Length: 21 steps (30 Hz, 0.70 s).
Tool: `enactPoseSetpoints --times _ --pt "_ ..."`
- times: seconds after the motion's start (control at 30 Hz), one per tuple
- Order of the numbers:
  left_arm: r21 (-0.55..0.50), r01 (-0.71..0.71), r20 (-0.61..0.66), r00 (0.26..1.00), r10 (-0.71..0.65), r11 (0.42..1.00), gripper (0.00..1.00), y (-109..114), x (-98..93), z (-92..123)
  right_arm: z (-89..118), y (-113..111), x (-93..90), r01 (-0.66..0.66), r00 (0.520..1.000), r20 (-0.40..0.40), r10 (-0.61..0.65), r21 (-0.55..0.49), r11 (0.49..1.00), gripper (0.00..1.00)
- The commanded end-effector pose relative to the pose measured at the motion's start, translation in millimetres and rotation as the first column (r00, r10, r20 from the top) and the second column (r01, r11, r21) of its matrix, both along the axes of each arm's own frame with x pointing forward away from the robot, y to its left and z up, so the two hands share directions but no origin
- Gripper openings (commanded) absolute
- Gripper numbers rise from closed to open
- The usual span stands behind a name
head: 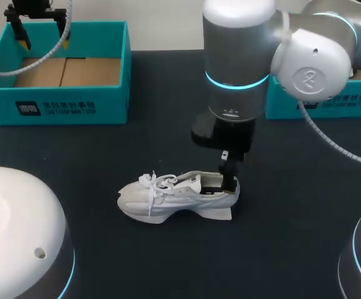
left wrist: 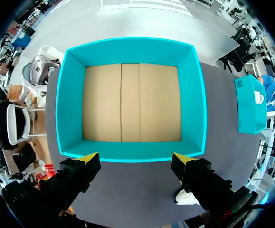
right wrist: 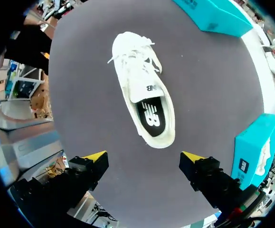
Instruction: Take the shoe out of the shoebox, open the shoe tongue, remove and reinsert the insole, then place the shoe into the shoebox
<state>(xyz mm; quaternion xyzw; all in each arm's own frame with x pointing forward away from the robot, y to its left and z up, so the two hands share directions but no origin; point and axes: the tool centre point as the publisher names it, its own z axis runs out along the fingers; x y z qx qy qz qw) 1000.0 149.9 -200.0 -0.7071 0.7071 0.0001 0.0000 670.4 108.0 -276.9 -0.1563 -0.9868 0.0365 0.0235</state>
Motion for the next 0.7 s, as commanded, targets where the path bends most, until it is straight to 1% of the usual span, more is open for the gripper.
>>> enactPoseSetpoints --times 0.03,0.1,0.17,0.2,0.27,0.3,0.33,0.4,0.57,0.67,0.7 --pt "0.000 0.000 0.000 1.000 0.000 1.000 1.00 0.1 0.0 0.0 -18.8 -25.6 3.6 -0.070 0.996 0.070 0.051 0.305 0.950 1.00" --pt "0.000 0.000 0.000 1.000 0.000 1.000 1.00 0.1 0.0 0.0 -22.7 -34.1 2.8 -0.077 0.995 0.083 0.050 0.365 0.928 1.00" --pt "0.000 0.000 0.000 1.000 0.000 1.000 1.00 0.1 0.0 0.0 -24.1 -43.0 1.0 -0.074 0.993 0.114 0.031 0.396 0.915 1.00" --pt "0.000 0.000 0.000 1.000 0.000 1.000 1.00 0.1 0.0 0.0 -25.4 -47.0 0.7 -0.092 0.992 0.119 0.046 0.417 0.904 1.00" --pt "0.000 0.000 0.000 1.000 0.000 1.000 1.00 0.1 0.0 0.0 -25.0 -53.8 0.0 -0.123 0.986 0.154 0.056 0.467 0.876 1.00" --pt "0.000 0.000 0.000 1.000 0.000 1.000 1.00 0.1 0.0 0.0 -25.4 -57.0 0.1 -0.138 0.985 0.159 0.069 0.478 0.867 1.00" --pt "0.000 0.000 0.000 1.000 0.000 1.000 1.00 0.1 0.0 0.0 -24.7 -59.5 0.0 -0.166 0.979 0.184 0.084 0.491 0.855 1.00" --pt "0.000 0.000 0.000 1.000 0.000 1.000 1.00 0.1 0.0 0.0 -23.8 -63.7 -0.1 -0.185 0.976 0.194 0.096 0.518 0.835 1.00" --pt "0.000 0.000 0.000 1.000 0.000 1.000 1.00 0.1 0.0 0.0 -29.6 -71.8 1.9 -0.274 0.955 0.261 0.140 0.593 0.757 1.00" --pt "0.000 0.000 0.000 1.000 0.000 1.000 1.00 0.1 0.0 0.0 -34.2 -76.3 4.0 -0.302 0.947 0.283 0.155 0.613 0.730 1.00" --pt "0.000 0.000 0.000 1.000 0.000 1.000 1.00 0.1 0.0 0.0 -35.8 -78.2 5.0 -0.301 0.947 0.284 0.152 0.614 0.729 1.00"
